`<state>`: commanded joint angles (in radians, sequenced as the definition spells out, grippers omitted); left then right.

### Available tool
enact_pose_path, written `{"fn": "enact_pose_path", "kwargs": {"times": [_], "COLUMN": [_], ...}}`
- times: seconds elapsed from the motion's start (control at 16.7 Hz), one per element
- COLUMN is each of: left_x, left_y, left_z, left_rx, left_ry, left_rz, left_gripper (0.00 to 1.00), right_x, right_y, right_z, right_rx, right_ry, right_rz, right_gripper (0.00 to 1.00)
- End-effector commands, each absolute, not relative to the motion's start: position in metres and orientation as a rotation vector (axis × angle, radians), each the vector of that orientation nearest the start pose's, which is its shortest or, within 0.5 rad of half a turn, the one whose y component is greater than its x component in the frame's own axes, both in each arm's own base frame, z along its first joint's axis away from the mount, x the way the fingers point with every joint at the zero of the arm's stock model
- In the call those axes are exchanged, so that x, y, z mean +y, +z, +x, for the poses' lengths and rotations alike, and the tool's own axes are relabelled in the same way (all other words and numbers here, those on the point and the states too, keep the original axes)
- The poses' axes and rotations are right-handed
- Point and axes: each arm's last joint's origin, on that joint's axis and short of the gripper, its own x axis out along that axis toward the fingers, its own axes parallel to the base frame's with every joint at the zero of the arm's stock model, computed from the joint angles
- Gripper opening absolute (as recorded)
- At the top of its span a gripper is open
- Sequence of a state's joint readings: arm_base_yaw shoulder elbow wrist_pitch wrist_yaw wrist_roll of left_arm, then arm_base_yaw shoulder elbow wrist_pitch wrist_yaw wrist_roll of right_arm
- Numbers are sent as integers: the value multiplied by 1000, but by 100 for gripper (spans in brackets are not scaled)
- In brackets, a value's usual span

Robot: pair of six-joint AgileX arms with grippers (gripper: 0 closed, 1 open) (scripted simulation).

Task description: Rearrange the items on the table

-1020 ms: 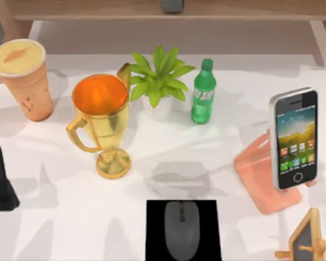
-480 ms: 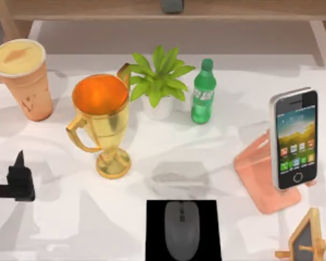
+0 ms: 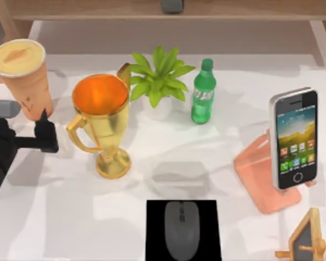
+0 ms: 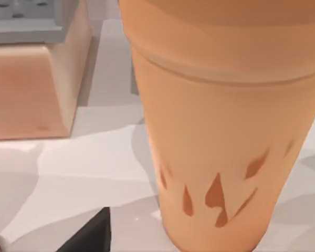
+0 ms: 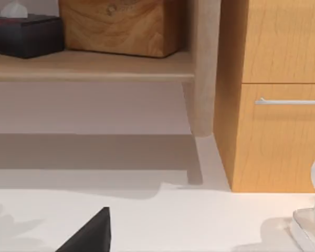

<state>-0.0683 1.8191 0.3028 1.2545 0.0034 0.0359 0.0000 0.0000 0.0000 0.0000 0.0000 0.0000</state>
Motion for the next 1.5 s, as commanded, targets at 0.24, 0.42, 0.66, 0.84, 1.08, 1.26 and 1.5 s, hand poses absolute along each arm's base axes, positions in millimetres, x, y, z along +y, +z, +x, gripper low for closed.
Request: {"fn": "enact_pose_path", "kwargs": {"times": [0.24,0.42,0.66,0.84,1.08,1.26,1.5], "left_x": [-20,-20,-19,-20,-20,-20,-20], "left_y": [78,77,77,76,74,74,74], "left_z": [295,305,305,313,332,335,335], "left_rx": [140,99,102,99,99,99,99], "left_ry": [-38,-27,-26,-27,-27,-27,-27], "left_rz": [0,-10,-9,-10,-10,-10,-10], "left_gripper": [100,100,100,100,100,100,85], "right_x": [-1,-1,-1,-1,-1,-1,-1], "right_y": [160,160,160,160,160,160,160], "right_z": [106,106,106,106,106,106,106], "right_rx": [0,0,0,0,0,0,0], "right_ry": [0,0,0,0,0,0,0], "right_rz": [0,0,0,0,0,0,0], "right_gripper": [100,100,100,100,100,100,100]}}
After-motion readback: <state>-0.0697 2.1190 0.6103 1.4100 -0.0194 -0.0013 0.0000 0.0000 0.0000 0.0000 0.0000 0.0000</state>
